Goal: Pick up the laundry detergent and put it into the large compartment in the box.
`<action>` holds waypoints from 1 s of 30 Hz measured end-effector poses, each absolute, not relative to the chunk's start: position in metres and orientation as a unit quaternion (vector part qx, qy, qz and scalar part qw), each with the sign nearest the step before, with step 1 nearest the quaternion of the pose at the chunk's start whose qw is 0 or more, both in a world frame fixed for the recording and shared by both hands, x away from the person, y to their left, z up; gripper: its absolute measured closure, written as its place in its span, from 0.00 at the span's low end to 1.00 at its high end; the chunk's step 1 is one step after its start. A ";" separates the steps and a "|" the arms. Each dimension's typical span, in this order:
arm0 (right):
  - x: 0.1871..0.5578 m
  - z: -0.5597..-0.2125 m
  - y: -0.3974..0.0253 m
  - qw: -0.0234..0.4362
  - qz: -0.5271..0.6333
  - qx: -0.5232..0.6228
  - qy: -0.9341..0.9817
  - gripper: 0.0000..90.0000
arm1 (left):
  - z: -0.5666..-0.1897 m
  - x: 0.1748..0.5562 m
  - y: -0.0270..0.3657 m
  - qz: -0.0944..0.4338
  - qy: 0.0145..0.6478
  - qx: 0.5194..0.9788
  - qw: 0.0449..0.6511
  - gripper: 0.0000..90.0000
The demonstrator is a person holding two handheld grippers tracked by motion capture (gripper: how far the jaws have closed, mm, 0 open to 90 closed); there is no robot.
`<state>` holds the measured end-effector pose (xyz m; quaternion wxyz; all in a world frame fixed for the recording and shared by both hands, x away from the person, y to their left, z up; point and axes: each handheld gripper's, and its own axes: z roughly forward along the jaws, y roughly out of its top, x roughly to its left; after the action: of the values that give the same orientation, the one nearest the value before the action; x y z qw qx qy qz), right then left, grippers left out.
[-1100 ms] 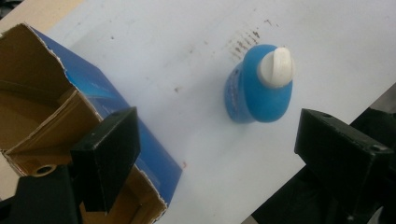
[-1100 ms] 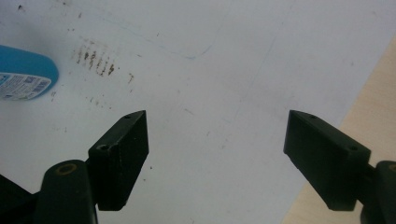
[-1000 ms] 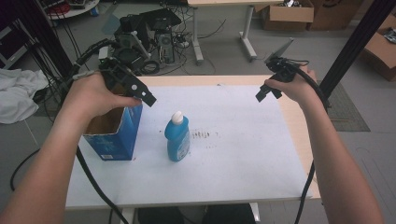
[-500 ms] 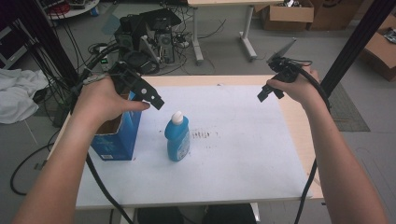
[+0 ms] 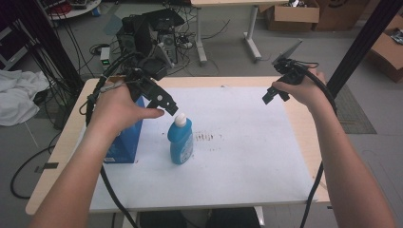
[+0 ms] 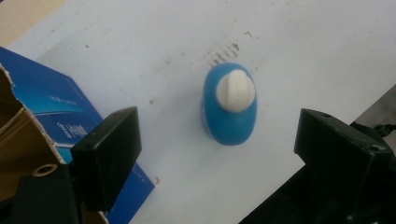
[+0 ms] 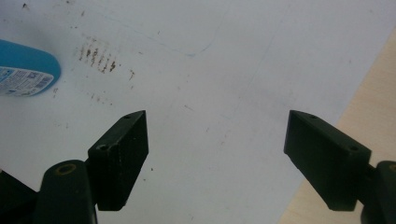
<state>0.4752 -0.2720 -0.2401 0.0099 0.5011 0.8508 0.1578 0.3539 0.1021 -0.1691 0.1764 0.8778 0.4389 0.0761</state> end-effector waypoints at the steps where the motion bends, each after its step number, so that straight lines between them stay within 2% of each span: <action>1: 0.475 -0.240 -0.271 0.009 0.158 0.502 0.850 0.25 | -0.171 0.354 0.101 0.076 0.439 0.878 0.177 0.17; 30: 0.475 -0.246 -0.274 0.005 0.161 0.501 0.850 0.25 | -0.223 0.368 0.068 0.051 0.449 0.879 0.148 0.18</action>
<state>0.4752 -0.2741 -0.2459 0.0051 0.5010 0.8504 0.1608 0.3682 0.0681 -0.2231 0.1481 0.8795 0.4494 0.0508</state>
